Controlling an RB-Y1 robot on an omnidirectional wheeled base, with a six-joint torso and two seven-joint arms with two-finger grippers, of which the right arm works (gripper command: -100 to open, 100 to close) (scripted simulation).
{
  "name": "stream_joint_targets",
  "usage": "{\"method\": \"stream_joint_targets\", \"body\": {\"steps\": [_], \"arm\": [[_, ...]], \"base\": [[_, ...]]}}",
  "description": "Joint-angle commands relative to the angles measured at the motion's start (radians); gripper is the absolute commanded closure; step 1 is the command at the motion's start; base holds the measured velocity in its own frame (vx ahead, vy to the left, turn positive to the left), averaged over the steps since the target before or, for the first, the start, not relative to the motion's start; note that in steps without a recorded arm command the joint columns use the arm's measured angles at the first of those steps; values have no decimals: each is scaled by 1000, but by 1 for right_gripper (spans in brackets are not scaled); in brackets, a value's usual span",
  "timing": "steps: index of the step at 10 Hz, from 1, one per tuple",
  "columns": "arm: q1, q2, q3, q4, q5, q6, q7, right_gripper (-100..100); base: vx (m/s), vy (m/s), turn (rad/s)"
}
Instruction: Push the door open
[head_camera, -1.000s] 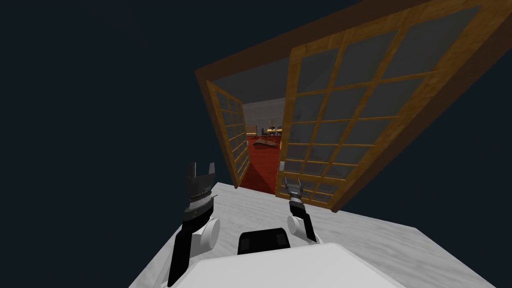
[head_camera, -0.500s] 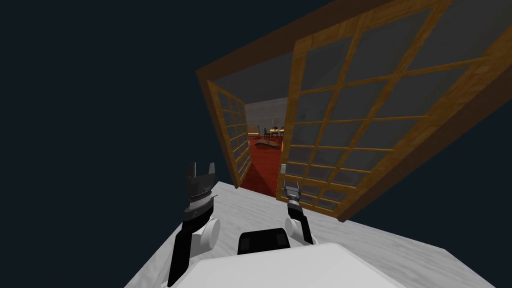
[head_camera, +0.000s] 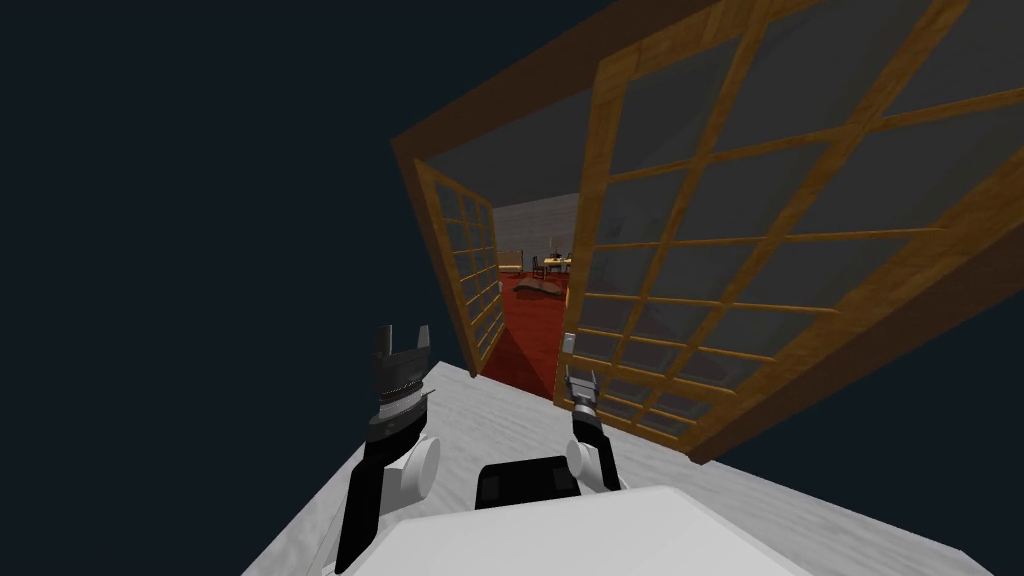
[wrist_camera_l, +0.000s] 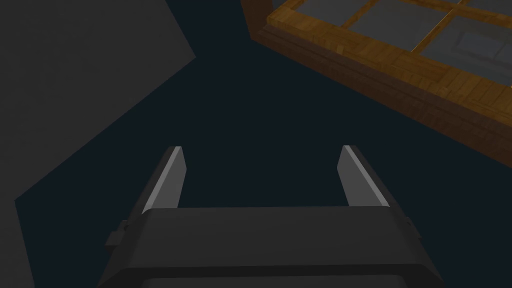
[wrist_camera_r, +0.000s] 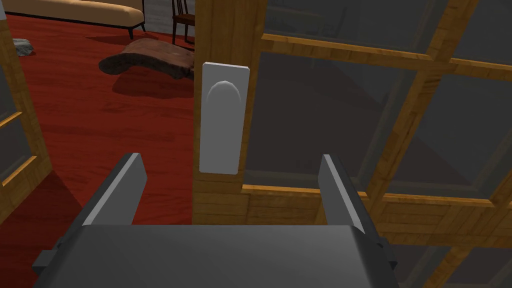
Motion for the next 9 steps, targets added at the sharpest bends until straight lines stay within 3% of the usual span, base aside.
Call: {"method": "stream_joint_targets", "body": {"steps": [1, 6, 7, 8, 9], "arm": [[-10, 7, 4, 29, -12, -8, -18, -100], [-42, 46, 26, 139, -64, -34, -88, -100], [-45, 41, 24, 140, -59, -34, -85, -100], [-49, 7, 21, 147, -61, -36, -91, -100], [-49, 7, 21, 147, -61, -36, -91, -100]], "base": [[41, -52, 68], [60, -90, 95], [19, -33, 15], [84, -57, 12], [97, -55, 14]]}}
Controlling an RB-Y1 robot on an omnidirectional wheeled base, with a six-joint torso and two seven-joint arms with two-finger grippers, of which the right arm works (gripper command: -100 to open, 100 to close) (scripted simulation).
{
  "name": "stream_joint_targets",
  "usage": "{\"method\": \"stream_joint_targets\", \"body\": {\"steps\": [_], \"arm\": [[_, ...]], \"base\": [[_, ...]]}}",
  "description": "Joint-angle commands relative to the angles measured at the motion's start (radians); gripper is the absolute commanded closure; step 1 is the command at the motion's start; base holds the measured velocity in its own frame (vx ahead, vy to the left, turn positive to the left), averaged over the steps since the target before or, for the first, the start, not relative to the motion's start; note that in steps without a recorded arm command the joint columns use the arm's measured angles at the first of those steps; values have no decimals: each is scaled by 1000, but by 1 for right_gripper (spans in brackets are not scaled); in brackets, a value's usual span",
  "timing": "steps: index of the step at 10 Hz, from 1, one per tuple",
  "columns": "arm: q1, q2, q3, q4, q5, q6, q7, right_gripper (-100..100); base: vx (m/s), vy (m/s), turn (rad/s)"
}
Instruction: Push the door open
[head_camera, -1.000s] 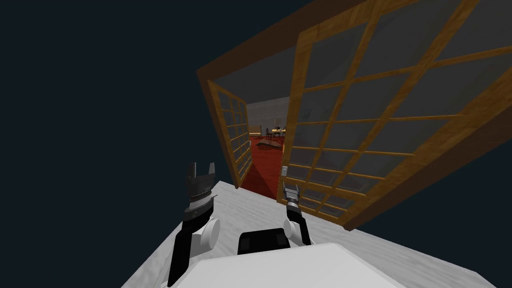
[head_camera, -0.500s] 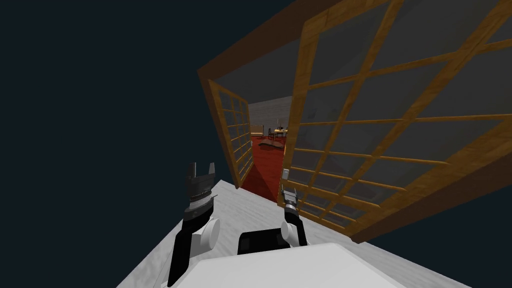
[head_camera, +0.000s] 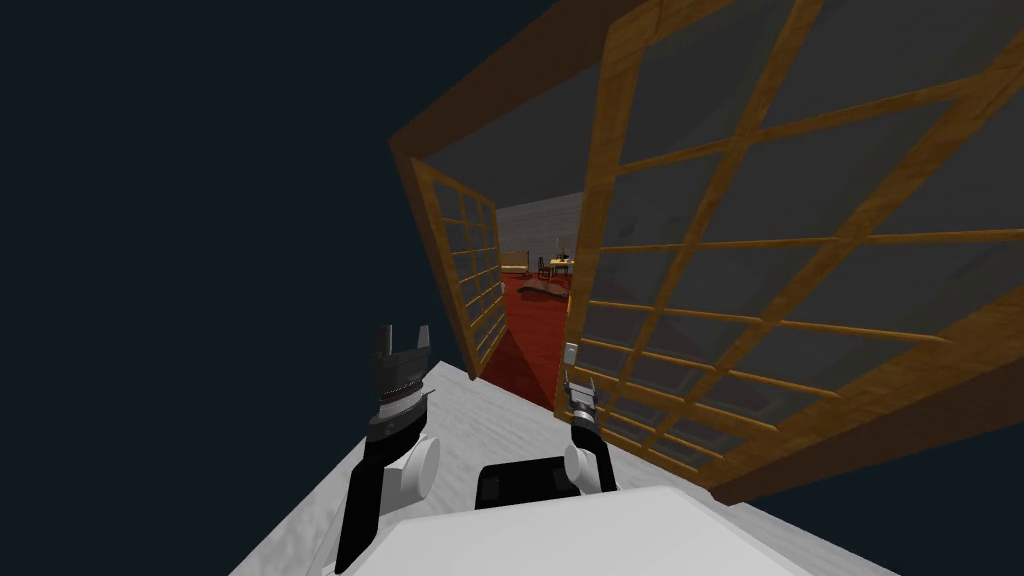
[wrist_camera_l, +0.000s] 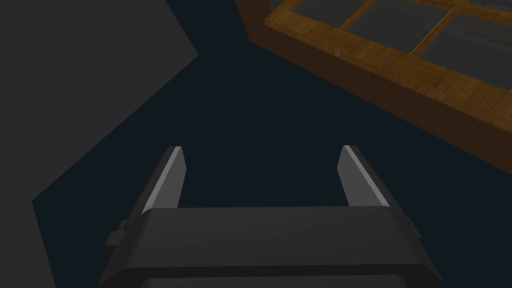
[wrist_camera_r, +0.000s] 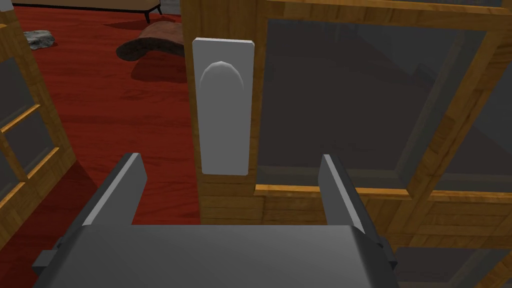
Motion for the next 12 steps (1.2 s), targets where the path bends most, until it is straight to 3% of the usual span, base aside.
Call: {"method": "stream_joint_targets", "body": {"steps": [1, 2, 4, 6, 8, 9, 10, 12], "arm": [[-14, -5, 0, 29, 1, -15, -14, -100], [-17, -30, -4, 32, -2, -13, -18, -100], [-19, -37, -7, 35, -4, -11, -21, -100], [-23, -26, -12, 39, -7, -9, -25, -100], [-26, 3, -15, 41, -9, -7, -29, -100], [-24, -7, -15, 35, -9, -4, -24, -100], [-24, -7, -15, 35, -9, -4, -24, 100], [-24, -7, -15, 35, -9, -4, -24, 100]], "base": [[54, -11, 3], [123, -26, 15], [176, -70, 20], [196, -84, 17], [166, -63, 13], [76, -31, -2], [-18, 10, 4], [-20, 13, 8]]}}
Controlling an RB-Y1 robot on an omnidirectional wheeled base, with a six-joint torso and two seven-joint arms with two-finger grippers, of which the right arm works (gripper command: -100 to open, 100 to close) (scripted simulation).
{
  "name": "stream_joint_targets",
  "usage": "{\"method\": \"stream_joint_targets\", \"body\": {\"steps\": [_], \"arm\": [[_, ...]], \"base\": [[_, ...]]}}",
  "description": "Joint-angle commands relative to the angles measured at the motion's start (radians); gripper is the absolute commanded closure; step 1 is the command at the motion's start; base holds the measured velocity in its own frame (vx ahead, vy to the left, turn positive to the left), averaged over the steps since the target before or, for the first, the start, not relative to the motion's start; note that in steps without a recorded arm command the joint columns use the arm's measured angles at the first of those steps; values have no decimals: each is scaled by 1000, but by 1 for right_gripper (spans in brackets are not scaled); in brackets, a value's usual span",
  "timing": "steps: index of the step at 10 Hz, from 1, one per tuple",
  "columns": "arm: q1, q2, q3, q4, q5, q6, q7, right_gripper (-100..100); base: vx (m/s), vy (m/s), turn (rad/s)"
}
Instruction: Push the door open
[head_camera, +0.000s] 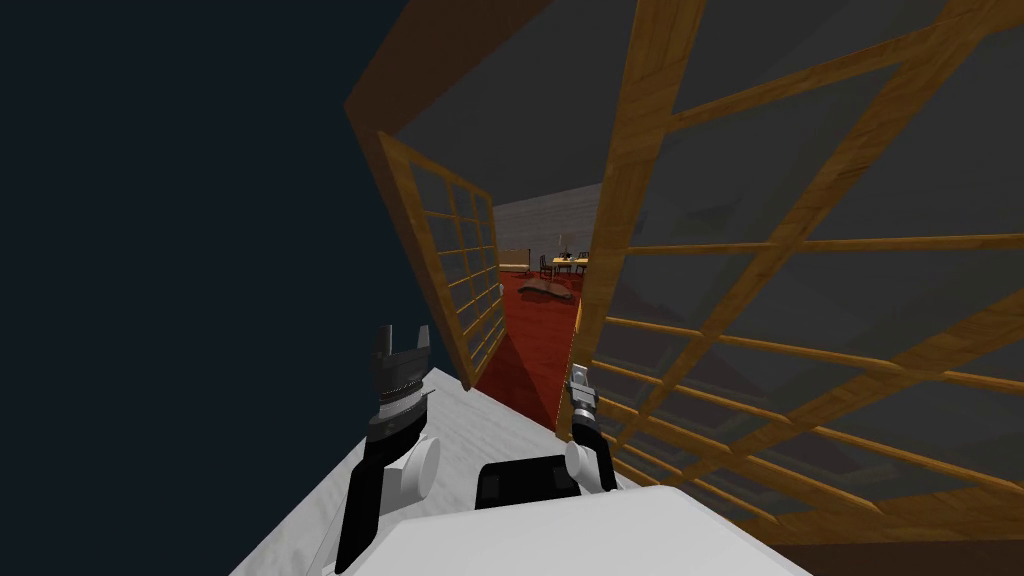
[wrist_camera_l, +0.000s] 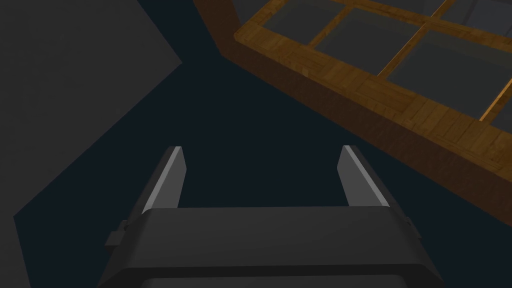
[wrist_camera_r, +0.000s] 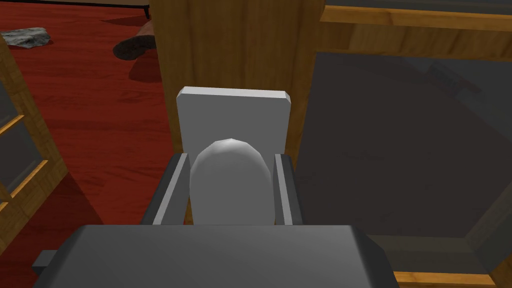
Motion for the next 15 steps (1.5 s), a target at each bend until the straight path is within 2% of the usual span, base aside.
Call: {"method": "stream_joint_targets", "body": {"steps": [1, 3, 4, 10, 15], "arm": [[2, -1, -1, 0, -1, -2, 0, 100], [2, -1, -1, 0, -1, -2, 0, 100], [1, -15, -11, 2, -8, -1, 3, 100], [-2, -57, -59, 4, -40, -11, 11, 100], [-6, -75, -109, 7, -73, -21, 20, 100]], "base": [[-9, 4, 0], [-3, 1, 1], [113, -2, -21], [183, -26, -41], [197, -30, -54]]}}
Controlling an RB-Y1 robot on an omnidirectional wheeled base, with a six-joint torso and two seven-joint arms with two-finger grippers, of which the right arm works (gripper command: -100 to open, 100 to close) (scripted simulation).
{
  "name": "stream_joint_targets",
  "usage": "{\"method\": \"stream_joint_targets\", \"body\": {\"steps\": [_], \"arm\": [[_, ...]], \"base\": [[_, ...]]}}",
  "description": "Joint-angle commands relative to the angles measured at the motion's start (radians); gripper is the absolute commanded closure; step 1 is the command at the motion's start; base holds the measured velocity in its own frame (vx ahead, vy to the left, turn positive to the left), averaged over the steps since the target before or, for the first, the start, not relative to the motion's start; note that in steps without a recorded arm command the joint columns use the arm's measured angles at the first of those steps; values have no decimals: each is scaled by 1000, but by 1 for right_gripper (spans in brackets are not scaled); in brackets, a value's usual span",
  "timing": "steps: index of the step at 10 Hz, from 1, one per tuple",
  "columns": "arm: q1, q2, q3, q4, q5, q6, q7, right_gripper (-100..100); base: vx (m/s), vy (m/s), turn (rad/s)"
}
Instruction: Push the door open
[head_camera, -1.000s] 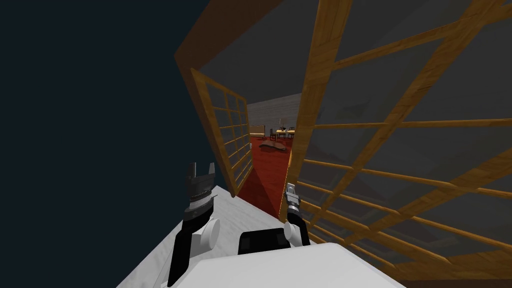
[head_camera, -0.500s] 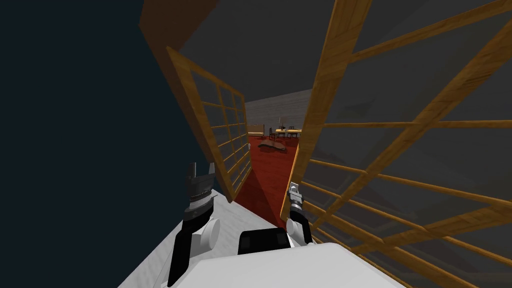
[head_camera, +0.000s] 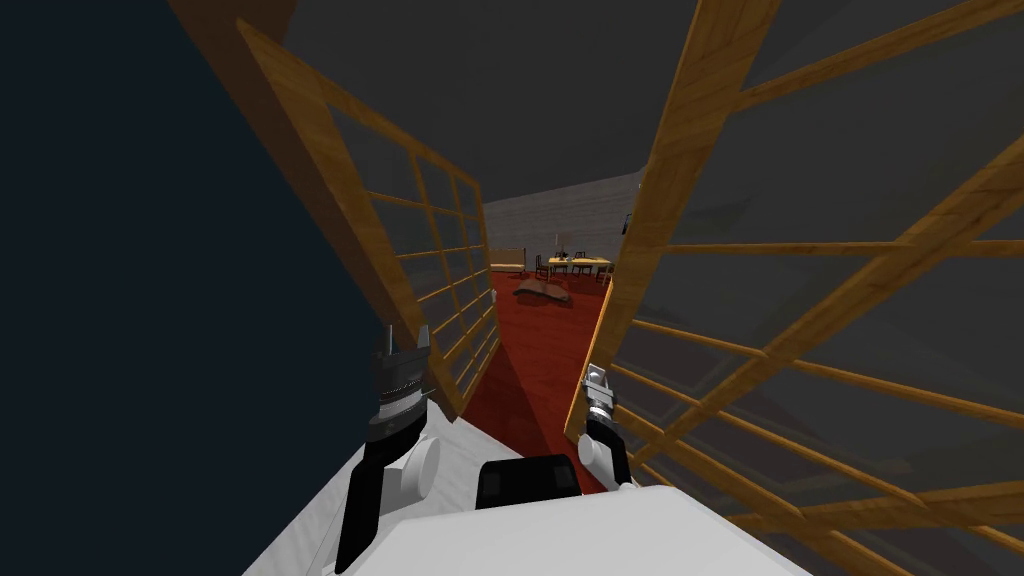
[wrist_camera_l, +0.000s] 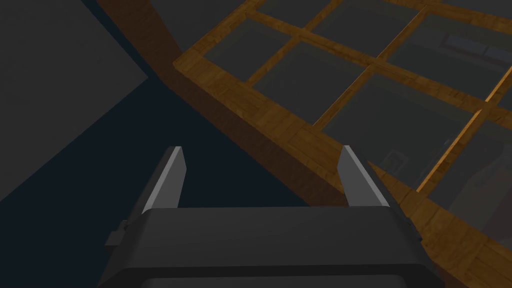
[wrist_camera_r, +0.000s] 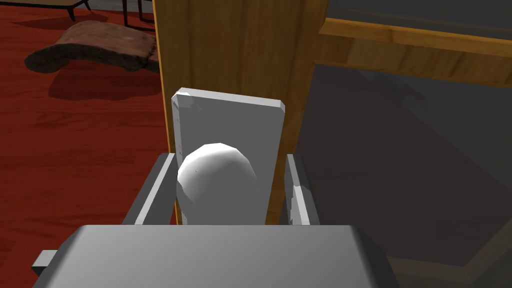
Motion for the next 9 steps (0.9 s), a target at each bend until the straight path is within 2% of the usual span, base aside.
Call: {"method": "stream_joint_targets", "body": {"steps": [1, 5, 9], "arm": [[12, -18, -30, -16, -17, -2, 8, 100], [10, -17, -65, -14, -40, -9, 14, 100], [7, -6, -102, -12, -65, -17, 21, 100]], "base": [[159, -38, -40], [149, -20, -65], [164, -15, -50]]}}
